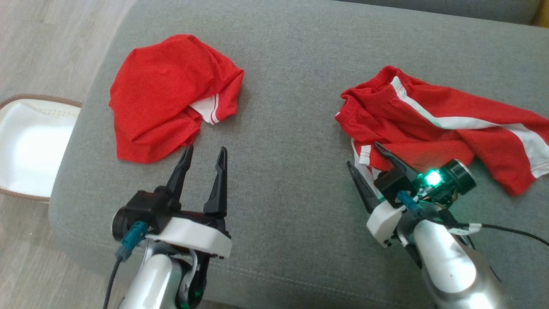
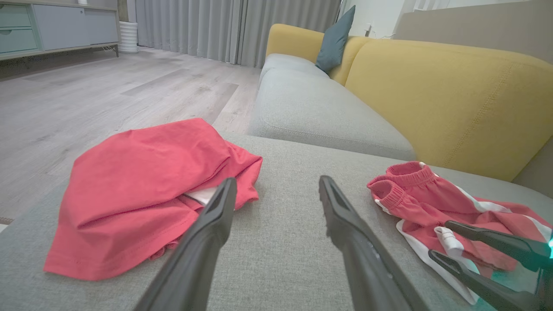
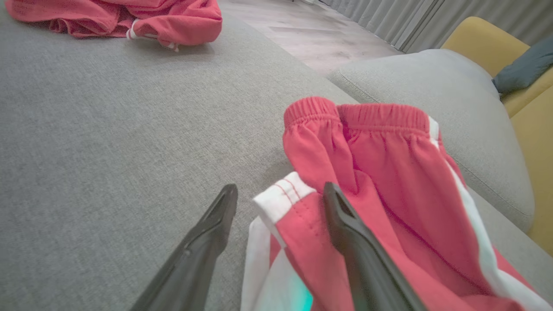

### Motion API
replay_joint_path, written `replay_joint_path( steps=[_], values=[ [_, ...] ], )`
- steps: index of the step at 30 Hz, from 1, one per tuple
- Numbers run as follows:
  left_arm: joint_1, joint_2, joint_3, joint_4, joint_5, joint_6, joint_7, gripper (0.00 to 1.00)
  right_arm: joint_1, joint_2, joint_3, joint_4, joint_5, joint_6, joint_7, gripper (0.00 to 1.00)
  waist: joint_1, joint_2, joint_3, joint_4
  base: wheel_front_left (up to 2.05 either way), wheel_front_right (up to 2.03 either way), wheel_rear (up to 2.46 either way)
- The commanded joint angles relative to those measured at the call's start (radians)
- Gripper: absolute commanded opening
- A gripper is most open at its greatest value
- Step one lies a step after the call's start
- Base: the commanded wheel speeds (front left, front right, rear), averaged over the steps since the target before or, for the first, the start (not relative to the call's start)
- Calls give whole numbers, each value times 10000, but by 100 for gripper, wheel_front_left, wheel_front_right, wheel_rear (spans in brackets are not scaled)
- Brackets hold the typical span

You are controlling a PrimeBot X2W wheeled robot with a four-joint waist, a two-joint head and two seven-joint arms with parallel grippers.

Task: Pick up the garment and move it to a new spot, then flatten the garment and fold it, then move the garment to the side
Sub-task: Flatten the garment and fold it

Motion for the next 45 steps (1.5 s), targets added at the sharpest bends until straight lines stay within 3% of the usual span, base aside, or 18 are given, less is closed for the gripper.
replay_joint_path(
  steps=[1,2,3,8,15,25,32,33,34,41,45],
  values=[
    [-433,28,259,-282,-60,78,-78,100,-389,66,27,-125,-163,65,-82,100,0,0,39,26,0,0,0],
    [-436,28,268,-282,-63,86,-78,100,-419,88,-31,-54,-208,65,-110,55,0,0,48,18,0,0,0],
    [-437,28,277,-282,-65,97,-78,100,-449,112,-78,7,-251,65,-154,0,0,0,54,-4,0,0,0],
    [-420,28,346,-267,-4,112,-78,100,-462,232,-441,-16,-57,65,-502,0,0,0,6,-356,0,0,0],
    [-355,28,532,-275,131,44,-78,100,355,276,-1354,-1271,490,65,-692,0,0,0,-187,-1328,0,0,0],
    [-352,28,684,-334,289,-73,-78,100,2253,106,-2978,-3327,1821,65,150,0,0,0,-226,-2797,0,0,0],
    [-484,28,699,-293,430,-171,-78,100,2538,314,-4141,-3439,2998,65,504,0,0,0,-102,-3280,0,0,0],
    [-492,28,705,-278,448,-192,-78,100,2517,318,-4229,-3362,3204,65,497,31,0,0,-90,-3314,0,0,0],
    [-499,28,707,-260,464,-213,-78,100,2486,320,-4332,-3277,3392,65,487,100,0,0,-80,-3336,0,0,0],
    [-536,28,705,-211,512,-291,-78,100,2157,325,-4729,-3148,3580,65,-155,100,0,0,-53,-3352,0,0,0],
    [-546,28,641,-164,504,-313,-78,100,2092,325,-3626,-3511,3558,65,-654,100,0,0,-81,-3287,0,0,0]
  ],
)
